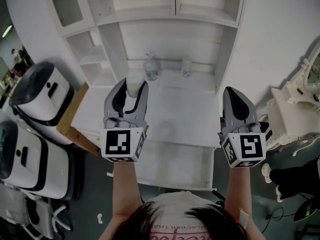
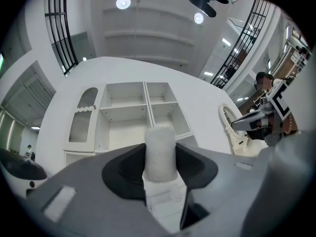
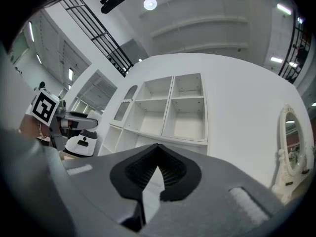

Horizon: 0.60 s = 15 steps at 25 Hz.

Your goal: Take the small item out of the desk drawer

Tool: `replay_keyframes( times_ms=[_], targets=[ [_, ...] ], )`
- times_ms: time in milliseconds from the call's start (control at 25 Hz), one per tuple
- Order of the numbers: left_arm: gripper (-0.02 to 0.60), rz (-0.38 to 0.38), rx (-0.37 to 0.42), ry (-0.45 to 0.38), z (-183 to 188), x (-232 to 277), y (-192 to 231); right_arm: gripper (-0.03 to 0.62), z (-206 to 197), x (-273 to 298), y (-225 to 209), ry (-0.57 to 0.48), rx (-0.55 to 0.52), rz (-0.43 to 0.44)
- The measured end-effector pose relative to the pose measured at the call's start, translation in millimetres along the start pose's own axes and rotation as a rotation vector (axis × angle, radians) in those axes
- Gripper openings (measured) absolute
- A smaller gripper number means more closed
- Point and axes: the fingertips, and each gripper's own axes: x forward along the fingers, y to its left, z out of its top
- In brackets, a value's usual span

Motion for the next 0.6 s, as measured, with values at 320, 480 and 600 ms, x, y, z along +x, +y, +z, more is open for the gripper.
replay_keyframes(
  times_ms=[320, 480, 600],
  targets=[
    [0.193, -0.004, 0.003, -0.01, 3.2, -2.4, 4.1, 0.002, 0.0, 0.1, 4.3, 0.011, -0.018, -0.009],
    [0.193, -0.007, 0.002, -0.013, 4.9, -3.4, 4.6, 0.002, 0.1, -0.2, 5.8, 0.008, -0.018, -0.014],
    [0.192, -0.008, 0.004, -0.017, 6.1, -3.6, 6.4, 0.002, 0.9, 0.8, 7.8, 0.007, -0.02, -0.015]
  ],
)
